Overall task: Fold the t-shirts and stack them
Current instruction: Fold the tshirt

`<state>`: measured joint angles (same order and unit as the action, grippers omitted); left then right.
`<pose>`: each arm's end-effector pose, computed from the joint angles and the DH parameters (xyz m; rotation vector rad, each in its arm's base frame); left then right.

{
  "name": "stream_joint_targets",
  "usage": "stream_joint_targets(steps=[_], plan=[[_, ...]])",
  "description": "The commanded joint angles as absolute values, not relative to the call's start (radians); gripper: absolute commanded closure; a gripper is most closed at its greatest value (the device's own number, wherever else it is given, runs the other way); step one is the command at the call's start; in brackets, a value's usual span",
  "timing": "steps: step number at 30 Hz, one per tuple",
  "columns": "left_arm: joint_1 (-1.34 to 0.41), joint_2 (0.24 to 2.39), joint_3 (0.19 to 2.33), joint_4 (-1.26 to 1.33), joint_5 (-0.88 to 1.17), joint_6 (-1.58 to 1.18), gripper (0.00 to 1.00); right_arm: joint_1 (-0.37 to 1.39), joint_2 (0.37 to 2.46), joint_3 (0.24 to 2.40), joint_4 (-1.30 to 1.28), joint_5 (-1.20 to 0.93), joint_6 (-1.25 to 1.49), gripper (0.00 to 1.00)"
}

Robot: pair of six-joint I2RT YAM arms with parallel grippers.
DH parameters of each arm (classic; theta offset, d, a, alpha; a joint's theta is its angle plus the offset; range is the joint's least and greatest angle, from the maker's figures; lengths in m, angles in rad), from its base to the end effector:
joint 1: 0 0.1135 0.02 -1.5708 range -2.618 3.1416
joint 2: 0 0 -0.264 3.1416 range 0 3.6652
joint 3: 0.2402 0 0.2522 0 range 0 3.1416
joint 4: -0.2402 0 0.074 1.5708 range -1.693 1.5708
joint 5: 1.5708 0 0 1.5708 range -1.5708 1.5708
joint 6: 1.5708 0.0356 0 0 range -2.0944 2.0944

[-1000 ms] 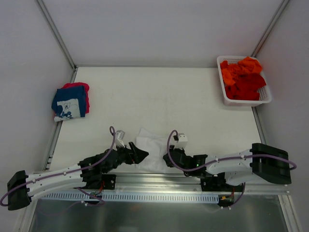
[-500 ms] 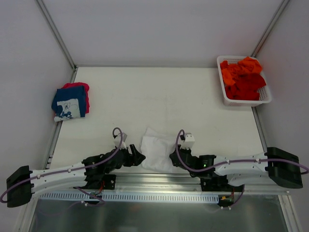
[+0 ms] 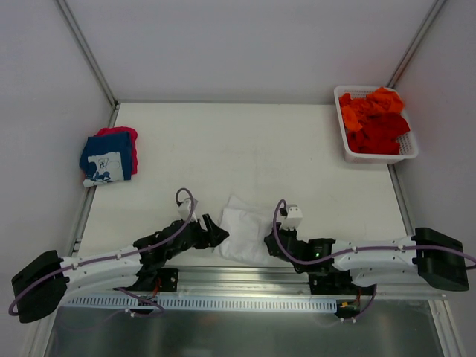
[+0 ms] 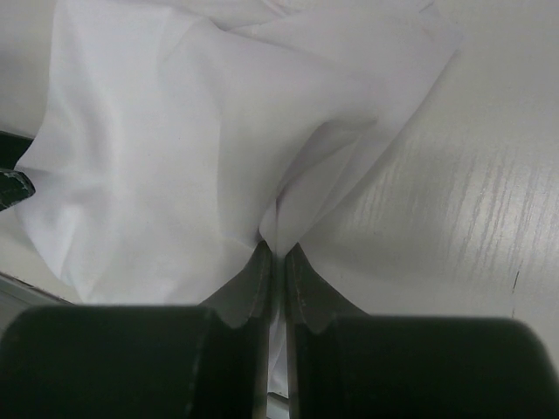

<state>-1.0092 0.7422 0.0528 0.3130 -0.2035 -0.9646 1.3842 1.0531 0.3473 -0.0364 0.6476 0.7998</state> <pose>0.0880 -0.1264 0.1424 -0.0990 2.1049 -1.0744 0.0564 0.1829 0.1605 -0.3171 2.1613 0.5093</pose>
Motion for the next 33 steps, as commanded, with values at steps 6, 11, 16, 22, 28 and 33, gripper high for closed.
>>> stream_joint_targets(steps=[6,11,16,22,28,33], plan=[[-0.988,1.104,-0.011,0.69,-0.025,-0.93,0.29,1.393,1.094,0.364,-0.008,0.661,0.802,1.0],[-0.988,1.34,0.046,0.961,0.109,-0.959,0.33,1.394,1.098,0.368,-0.008,0.66,0.799,1.0],[-0.988,1.506,0.052,1.117,0.147,-0.994,0.38,1.397,1.083,0.361,-0.008,0.664,0.804,1.0],[-0.988,1.461,0.048,1.048,0.126,-0.986,0.4,1.399,1.074,0.368,-0.023,0.67,0.798,1.0],[-0.988,1.117,0.107,0.523,0.008,-0.91,0.43,1.399,1.074,0.377,-0.032,0.676,0.793,1.0],[-0.986,0.821,0.158,0.183,-0.12,-0.848,0.39,1.401,1.088,0.383,-0.028,0.675,0.79,1.0]])
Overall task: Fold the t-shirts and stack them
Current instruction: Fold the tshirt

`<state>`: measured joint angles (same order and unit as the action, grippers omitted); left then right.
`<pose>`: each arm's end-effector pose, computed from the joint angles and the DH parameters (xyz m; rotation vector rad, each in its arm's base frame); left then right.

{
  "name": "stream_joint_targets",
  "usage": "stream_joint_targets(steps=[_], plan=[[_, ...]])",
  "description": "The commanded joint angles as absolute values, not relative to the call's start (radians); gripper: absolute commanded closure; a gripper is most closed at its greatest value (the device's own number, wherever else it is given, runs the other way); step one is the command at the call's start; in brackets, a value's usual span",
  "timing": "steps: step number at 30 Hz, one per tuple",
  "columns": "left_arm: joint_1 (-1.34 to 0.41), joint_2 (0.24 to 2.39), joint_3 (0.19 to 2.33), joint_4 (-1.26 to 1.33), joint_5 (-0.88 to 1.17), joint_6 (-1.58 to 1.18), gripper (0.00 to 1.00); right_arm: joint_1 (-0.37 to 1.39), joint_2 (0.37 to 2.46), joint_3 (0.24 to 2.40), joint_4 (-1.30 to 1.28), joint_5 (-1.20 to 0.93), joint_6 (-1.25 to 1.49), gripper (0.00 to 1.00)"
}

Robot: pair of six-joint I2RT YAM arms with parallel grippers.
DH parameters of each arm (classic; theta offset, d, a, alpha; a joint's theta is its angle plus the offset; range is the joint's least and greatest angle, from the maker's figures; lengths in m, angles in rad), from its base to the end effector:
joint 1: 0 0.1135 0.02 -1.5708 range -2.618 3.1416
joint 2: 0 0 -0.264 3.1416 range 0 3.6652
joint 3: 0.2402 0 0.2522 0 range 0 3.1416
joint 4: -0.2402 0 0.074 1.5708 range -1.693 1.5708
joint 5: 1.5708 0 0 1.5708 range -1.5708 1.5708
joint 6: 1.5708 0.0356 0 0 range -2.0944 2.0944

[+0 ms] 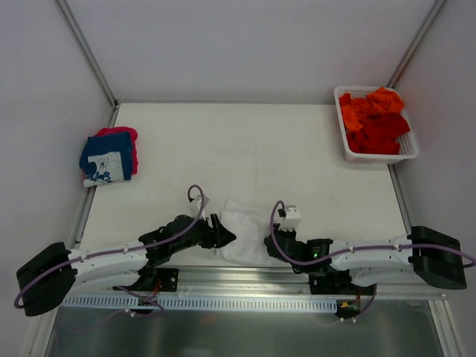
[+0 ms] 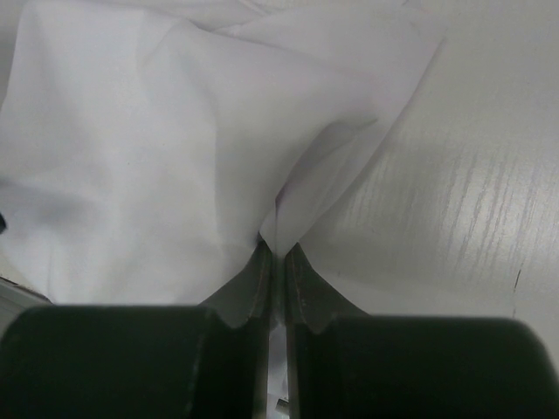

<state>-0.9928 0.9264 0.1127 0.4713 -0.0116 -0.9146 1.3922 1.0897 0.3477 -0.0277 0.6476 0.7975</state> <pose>0.0968 -0.1476 0.1509 0.0746 2.1285 -1.2178 0.0553 0.1856 0.1550 -0.3422 2.1735 0.4849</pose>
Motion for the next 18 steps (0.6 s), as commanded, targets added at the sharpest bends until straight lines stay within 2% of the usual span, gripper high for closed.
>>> stream_joint_targets(steps=[1,5,11,18], plan=[[-0.985,0.807,0.147,0.167,-0.127,-0.848,0.39,1.401,1.089,0.385,-0.022,0.673,0.787,1.0],[-0.985,0.853,0.132,0.225,-0.098,-0.87,0.42,1.401,1.108,0.393,-0.011,0.663,0.781,1.0],[-0.985,1.084,0.164,0.351,-0.051,-0.888,0.46,1.405,1.101,0.397,-0.011,0.661,0.781,1.0],[-0.985,1.14,0.156,0.443,-0.038,-0.893,0.47,1.41,1.086,0.393,-0.02,0.67,0.782,1.0]])
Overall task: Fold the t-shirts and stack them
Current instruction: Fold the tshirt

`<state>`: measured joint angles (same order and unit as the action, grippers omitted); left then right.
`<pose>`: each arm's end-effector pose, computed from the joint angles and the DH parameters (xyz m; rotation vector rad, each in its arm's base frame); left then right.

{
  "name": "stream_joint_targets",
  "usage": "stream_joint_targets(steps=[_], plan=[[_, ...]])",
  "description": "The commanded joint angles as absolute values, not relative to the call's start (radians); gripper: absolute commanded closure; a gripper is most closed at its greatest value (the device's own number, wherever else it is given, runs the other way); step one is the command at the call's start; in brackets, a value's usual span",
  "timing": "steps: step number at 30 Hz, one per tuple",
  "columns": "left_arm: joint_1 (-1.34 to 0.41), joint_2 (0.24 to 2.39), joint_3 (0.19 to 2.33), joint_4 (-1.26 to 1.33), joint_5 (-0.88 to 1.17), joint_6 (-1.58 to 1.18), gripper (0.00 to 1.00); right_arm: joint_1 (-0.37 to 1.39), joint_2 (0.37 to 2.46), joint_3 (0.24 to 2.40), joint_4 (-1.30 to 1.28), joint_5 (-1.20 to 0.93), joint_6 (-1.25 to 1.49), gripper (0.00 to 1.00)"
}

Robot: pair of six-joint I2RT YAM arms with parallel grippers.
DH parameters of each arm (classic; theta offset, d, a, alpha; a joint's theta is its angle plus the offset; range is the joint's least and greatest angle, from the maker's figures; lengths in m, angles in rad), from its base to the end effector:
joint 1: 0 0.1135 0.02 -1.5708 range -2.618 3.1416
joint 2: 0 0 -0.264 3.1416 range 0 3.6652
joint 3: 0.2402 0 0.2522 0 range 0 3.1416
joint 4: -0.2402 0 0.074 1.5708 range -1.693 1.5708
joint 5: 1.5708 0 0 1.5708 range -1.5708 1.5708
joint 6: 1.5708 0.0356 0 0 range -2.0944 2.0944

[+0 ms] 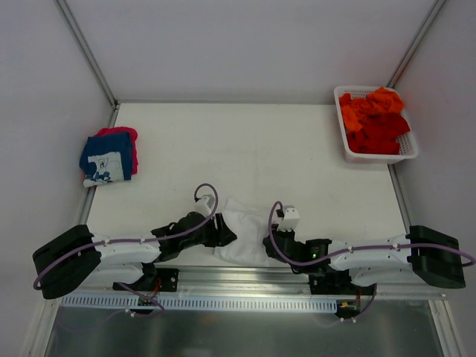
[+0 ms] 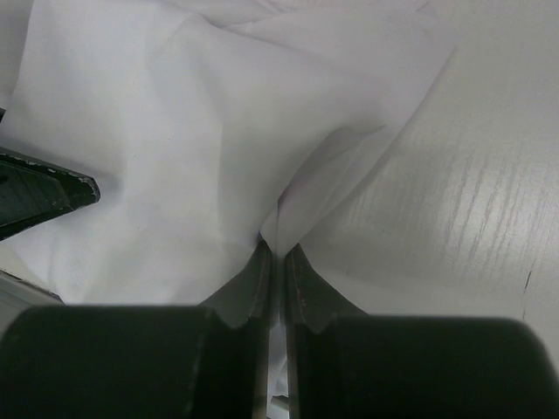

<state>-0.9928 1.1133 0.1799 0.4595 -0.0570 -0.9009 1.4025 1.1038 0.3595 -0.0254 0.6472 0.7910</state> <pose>0.1082 -0.1621 0.1392 0.0639 2.2367 -1.0721 0.0539 0.1892 0.1562 -0.3608 2.1711 0.4873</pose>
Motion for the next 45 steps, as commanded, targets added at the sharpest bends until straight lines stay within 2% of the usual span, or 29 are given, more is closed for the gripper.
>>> stream_joint_targets(steps=[1,5,7,8,9,11,22,30,45], plan=[[-0.985,1.141,0.158,0.446,-0.035,-0.896,0.47,1.41,1.089,0.393,-0.02,0.67,0.782,1.0],[-0.985,1.15,0.16,0.466,-0.034,-0.897,0.5,1.41,1.095,0.396,-0.017,0.667,0.782,1.0],[-0.985,1.152,0.161,0.468,-0.034,-0.897,0.61,1.41,1.095,0.396,-0.017,0.669,0.782,1.0],[-0.985,1.152,0.161,0.466,-0.034,-0.897,0.81,1.41,1.091,0.393,-0.015,0.669,0.782,1.0],[-0.985,1.155,0.163,0.466,-0.032,-0.897,0.91,1.411,1.089,0.393,-0.014,0.67,0.784,1.0],[-0.985,1.164,0.166,0.459,-0.029,-0.897,1.0,1.411,1.085,0.39,-0.014,0.67,0.784,1.0],[-0.985,1.161,0.176,0.457,-0.051,-0.907,1.0,1.419,1.094,0.394,-0.02,0.667,0.778,0.98],[-0.985,1.135,0.359,0.256,-0.069,-0.828,1.0,1.422,1.086,0.393,-0.023,0.683,0.776,0.99],[-1.006,1.239,0.479,0.239,-0.012,-0.859,1.0,1.422,1.078,0.382,-0.031,0.684,0.788,1.0]])
